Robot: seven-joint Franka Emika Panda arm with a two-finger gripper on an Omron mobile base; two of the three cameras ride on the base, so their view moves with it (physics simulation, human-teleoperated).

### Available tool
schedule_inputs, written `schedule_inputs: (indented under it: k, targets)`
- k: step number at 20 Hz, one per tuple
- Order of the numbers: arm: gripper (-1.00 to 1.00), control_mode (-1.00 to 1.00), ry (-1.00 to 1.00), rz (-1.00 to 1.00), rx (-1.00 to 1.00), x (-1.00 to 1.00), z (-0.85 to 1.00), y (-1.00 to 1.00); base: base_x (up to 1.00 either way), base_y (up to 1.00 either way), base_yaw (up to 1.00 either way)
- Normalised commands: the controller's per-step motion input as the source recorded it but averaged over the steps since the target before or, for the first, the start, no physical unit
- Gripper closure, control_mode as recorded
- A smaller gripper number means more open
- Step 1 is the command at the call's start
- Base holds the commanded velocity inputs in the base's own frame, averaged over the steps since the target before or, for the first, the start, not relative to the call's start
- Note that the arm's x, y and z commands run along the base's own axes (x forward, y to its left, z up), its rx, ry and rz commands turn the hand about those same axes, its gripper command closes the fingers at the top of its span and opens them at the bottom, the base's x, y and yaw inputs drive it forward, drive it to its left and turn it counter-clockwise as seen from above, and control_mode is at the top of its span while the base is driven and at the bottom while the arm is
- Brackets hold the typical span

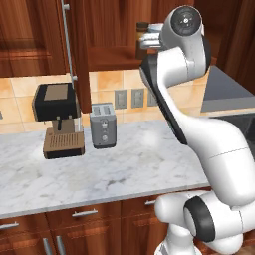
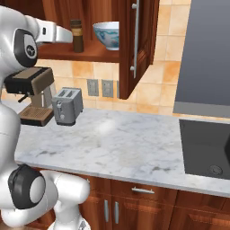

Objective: Take the cinnamon bottle from the cabinet and place it on the dining table, next to the plate with the cupcake. Then take the chocolate from the dining counter and place it on the cupcake plate.

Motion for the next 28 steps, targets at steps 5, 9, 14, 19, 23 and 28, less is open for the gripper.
schedule_inputs:
  k: [5, 9, 14, 19, 23, 28]
  targets:
    - [-1.00, -1.00, -0.01, -0.03, 0.03, 0.21, 0.00, 0.16, 0.00, 0.00, 0.00]
    - [-1.00, -1.00, 0.00, -0.01, 0.08, 0.19, 0.00, 0.08, 0.00, 0.00, 0.00]
    - [-1.00, -1.00, 0.00, 0.00, 0.06, 0.25, 0.00, 0.01, 0.00, 0.00, 0.00]
    - [-1.00, -1.00, 0.00, 0.00, 0.01, 0.39, 0.00, 0.00, 0.00, 0.00, 0.00]
    - [-1.00, -1.00, 0.01, 0.00, 0.02, 0.50, 0.00, 0.00, 0.00, 0.00, 0.00]
    - [-1.00, -1.00, 0.01, 0.00, 0.03, 0.50, 0.00, 0.00, 0.00, 0.00, 0.00]
